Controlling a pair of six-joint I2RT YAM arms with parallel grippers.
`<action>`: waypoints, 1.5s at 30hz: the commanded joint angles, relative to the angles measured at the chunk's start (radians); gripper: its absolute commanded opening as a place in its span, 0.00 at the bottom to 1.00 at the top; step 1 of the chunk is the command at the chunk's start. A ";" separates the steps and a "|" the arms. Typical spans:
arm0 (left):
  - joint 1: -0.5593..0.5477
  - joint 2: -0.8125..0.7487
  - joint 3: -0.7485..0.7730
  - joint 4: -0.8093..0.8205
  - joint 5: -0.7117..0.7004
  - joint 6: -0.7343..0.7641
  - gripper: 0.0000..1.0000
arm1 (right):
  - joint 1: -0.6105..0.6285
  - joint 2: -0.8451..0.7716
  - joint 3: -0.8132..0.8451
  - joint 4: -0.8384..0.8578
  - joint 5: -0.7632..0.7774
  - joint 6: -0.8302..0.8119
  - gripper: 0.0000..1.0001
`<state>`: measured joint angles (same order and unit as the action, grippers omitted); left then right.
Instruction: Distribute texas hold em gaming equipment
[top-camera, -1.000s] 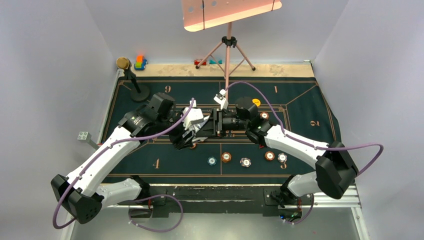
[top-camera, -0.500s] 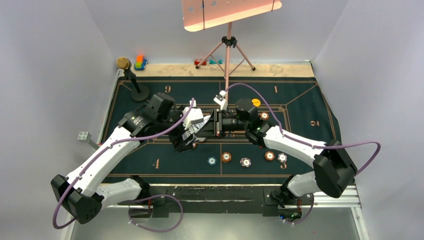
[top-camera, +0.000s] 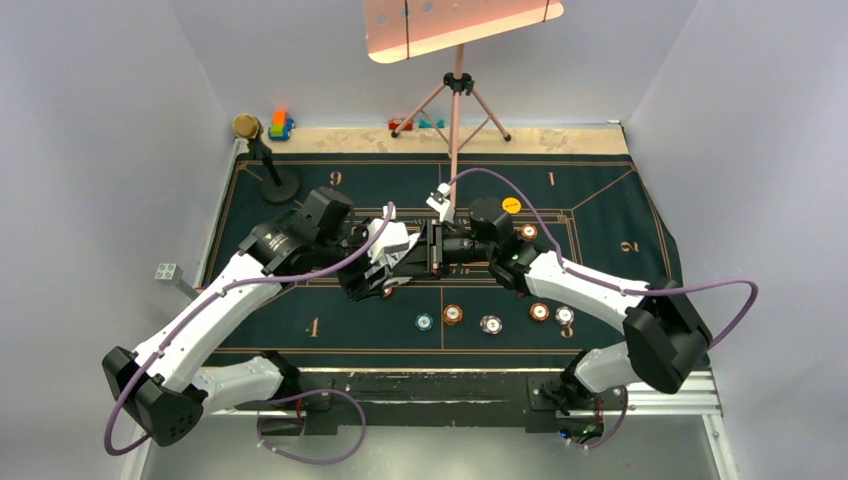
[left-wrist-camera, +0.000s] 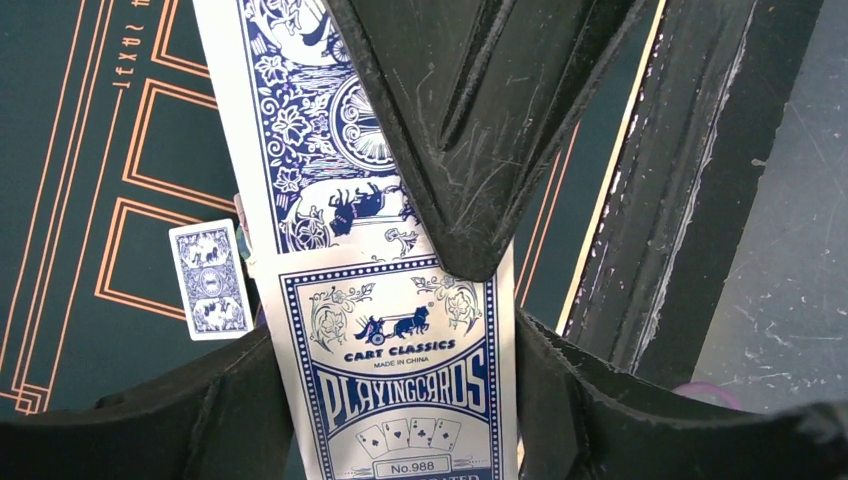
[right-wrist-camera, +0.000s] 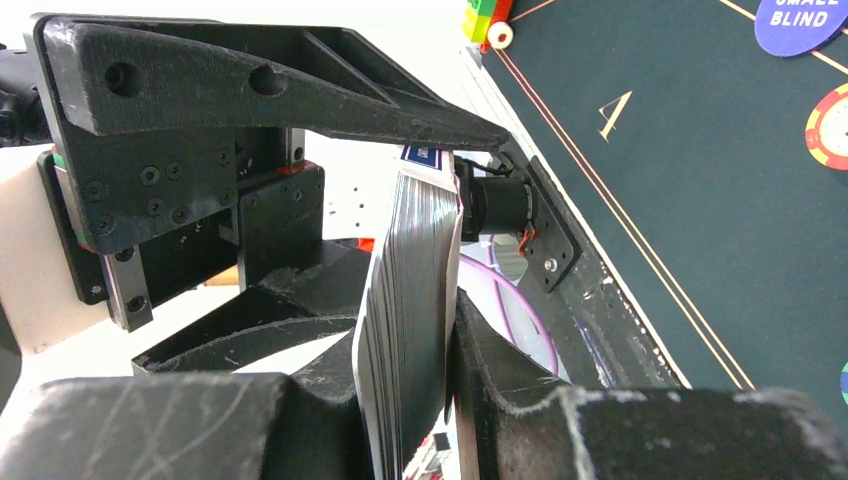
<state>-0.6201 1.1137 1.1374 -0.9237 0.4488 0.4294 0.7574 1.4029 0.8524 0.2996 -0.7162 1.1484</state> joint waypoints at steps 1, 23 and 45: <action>-0.030 0.004 0.049 0.000 -0.018 0.032 0.77 | 0.004 -0.001 0.055 0.019 0.022 -0.011 0.11; -0.042 0.001 0.081 -0.084 -0.026 0.066 0.55 | 0.003 -0.019 0.060 -0.002 0.029 -0.028 0.11; -0.040 0.006 0.127 -0.146 0.074 0.046 0.04 | -0.035 -0.088 0.078 -0.183 0.053 -0.138 0.59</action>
<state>-0.6571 1.1496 1.2160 -1.0767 0.4767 0.4820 0.7368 1.3483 0.8719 0.1562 -0.6724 1.0618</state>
